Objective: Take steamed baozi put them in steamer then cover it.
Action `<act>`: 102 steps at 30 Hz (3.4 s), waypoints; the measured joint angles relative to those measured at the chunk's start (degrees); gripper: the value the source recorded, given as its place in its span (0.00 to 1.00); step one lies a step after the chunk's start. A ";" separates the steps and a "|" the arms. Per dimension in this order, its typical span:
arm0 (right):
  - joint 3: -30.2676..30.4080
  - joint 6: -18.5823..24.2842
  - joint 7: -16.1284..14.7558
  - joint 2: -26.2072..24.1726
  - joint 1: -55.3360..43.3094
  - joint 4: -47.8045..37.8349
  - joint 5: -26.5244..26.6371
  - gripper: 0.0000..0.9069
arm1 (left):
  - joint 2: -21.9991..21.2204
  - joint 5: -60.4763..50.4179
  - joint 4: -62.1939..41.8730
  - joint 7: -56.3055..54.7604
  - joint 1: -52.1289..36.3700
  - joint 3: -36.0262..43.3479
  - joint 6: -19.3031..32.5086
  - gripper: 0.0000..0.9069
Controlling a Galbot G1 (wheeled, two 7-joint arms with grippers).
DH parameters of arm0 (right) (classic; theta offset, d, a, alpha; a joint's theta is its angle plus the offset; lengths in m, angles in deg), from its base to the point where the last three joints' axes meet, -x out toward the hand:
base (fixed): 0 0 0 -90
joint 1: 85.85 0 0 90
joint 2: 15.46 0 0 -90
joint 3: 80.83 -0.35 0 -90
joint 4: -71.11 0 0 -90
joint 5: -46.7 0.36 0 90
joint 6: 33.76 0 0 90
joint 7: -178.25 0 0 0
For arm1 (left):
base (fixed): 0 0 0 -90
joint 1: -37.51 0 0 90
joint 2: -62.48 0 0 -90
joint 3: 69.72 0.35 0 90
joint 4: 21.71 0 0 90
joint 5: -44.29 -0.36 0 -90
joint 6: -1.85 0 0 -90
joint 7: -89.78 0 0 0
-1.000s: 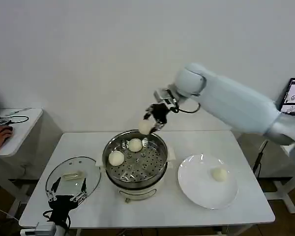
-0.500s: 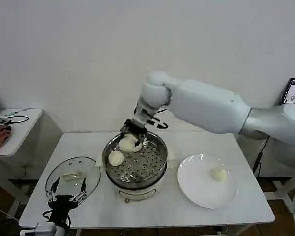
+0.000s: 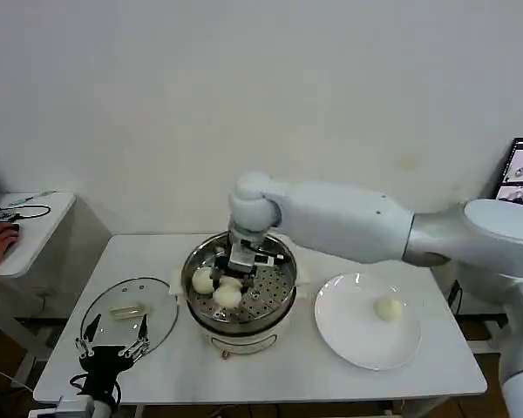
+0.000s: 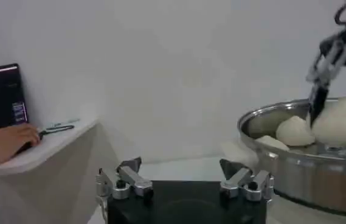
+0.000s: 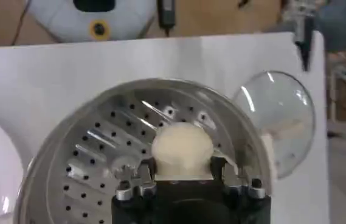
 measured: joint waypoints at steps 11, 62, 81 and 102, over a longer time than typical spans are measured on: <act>1.16 1.86 -0.34 0.06 1.52 0.37 -2.78 0.66 | -0.26 0.23 -0.22 0.01 -0.33 -0.11 0.00 1.00; -0.73 -18.71 4.65 -21.83 -10.45 3.64 16.75 1.00 | 0.56 0.77 0.19 0.69 -1.56 1.56 -0.38 1.00; -6.45 -40.19 4.04 -42.87 -0.58 4.86 20.53 1.00 | 0.65 0.17 2.71 1.04 0.11 1.90 -0.84 1.00; -21.23 -43.17 5.59 -46.00 24.08 2.99 6.76 1.00 | -0.18 -0.51 3.47 0.90 1.43 2.65 -1.04 1.00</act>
